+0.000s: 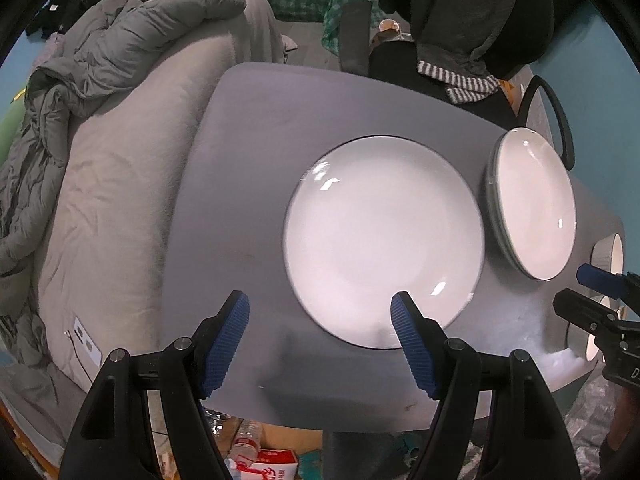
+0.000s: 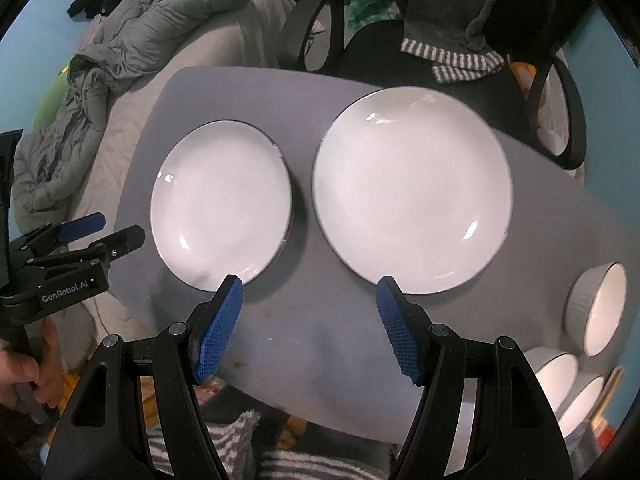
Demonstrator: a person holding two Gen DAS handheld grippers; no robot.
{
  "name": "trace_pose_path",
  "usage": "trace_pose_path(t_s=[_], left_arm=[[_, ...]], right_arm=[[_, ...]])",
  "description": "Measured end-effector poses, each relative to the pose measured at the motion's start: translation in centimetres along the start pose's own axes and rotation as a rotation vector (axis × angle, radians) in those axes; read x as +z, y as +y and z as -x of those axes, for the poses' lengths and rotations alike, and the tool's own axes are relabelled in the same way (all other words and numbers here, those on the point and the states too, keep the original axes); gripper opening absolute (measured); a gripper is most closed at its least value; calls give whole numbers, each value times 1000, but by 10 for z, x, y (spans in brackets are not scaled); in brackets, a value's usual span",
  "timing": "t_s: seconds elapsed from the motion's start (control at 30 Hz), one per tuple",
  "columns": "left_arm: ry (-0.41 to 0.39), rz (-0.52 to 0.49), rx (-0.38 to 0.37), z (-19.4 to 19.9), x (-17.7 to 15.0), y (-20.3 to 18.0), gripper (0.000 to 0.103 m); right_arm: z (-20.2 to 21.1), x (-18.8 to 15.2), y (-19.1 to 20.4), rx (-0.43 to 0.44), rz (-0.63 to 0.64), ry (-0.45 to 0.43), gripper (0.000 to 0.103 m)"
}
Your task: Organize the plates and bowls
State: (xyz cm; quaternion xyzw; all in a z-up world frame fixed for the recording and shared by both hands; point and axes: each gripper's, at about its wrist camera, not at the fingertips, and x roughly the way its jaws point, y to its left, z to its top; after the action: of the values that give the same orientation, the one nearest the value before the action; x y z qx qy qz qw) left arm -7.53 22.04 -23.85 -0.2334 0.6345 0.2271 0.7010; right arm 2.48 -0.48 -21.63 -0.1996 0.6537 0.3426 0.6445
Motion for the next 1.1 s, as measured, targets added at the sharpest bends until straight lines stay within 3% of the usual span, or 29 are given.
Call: trace_pose_path(t_s=[0.43, 0.97, 1.1], left_arm=[[25, -6, -18, -24, 17, 41, 75], [65, -112, -23, -56, 28, 39, 75], [79, -98, -42, -64, 31, 44, 75]], right_arm=[[-40, 5, 12, 57, -74, 13, 69], [-80, 16, 21, 46, -88, 70, 69], [-89, 21, 22, 33, -88, 85, 69]])
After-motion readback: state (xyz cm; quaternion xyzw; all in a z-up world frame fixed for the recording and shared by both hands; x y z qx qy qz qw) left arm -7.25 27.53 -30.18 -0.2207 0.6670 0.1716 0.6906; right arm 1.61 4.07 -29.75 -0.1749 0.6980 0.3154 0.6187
